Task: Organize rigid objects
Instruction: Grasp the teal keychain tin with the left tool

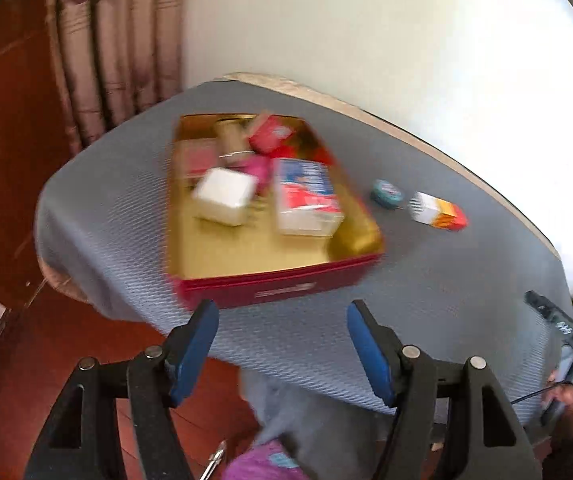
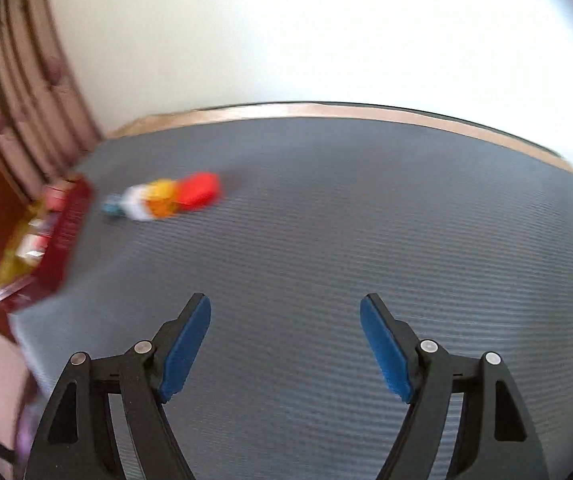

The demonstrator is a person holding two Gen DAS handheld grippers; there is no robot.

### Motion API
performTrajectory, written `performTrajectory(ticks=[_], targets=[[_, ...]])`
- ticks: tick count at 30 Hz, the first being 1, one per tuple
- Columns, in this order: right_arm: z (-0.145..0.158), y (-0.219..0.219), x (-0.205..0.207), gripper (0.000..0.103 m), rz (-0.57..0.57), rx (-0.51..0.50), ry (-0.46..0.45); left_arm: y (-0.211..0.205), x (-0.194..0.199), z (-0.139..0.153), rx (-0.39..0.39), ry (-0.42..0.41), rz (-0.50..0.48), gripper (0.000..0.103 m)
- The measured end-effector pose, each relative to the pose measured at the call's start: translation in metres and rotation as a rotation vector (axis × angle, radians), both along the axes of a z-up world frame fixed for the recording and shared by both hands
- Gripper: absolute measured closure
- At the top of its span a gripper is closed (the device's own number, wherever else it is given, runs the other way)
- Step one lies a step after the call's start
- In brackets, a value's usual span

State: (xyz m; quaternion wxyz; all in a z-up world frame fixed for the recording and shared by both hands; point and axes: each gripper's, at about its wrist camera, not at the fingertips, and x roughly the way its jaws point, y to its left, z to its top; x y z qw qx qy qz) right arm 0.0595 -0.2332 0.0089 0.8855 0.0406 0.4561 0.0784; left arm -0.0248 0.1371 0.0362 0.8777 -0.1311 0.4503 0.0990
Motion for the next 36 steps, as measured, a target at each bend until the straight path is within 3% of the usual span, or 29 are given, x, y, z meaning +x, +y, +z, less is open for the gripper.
performTrajectory(ticks=[3, 6, 9, 13, 19, 25, 36], targets=[[-0.017, -0.018, 0.0, 0.028, -0.032, 0.019, 0.016, -0.021, 0.028, 0.007, -0.079, 0.012, -0.062, 0.034], [-0.025, -0.025, 0.002, 0.028, -0.035, 0.06, 0.023, -0.035, 0.066, 0.014, -0.208, 0.02, -0.091, 0.034], [-0.022, -0.018, 0.003, 0.016, 0.005, 0.073, 0.001, -0.05, 0.112, 0.018, -0.292, 0.035, -0.081, 0.034], [-0.02, -0.013, 0.0, 0.016, 0.048, 0.1, -0.011, -0.063, 0.168, 0.009, -0.31, 0.093, -0.005, 0.034], [-0.016, -0.018, -0.015, 0.014, 0.092, 0.168, -0.038, -0.057, 0.227, -0.029, -0.332, 0.188, 0.123, 0.034], [-0.016, -0.025, -0.014, 0.013, 0.118, 0.239, -0.032, -0.048, 0.249, -0.061, -0.374, 0.253, 0.207, 0.034], [-0.018, -0.063, -0.01, 0.008, 0.052, 0.405, 0.026, -0.036, 0.275, -0.091, -0.331, 0.313, 0.307, 0.034]])
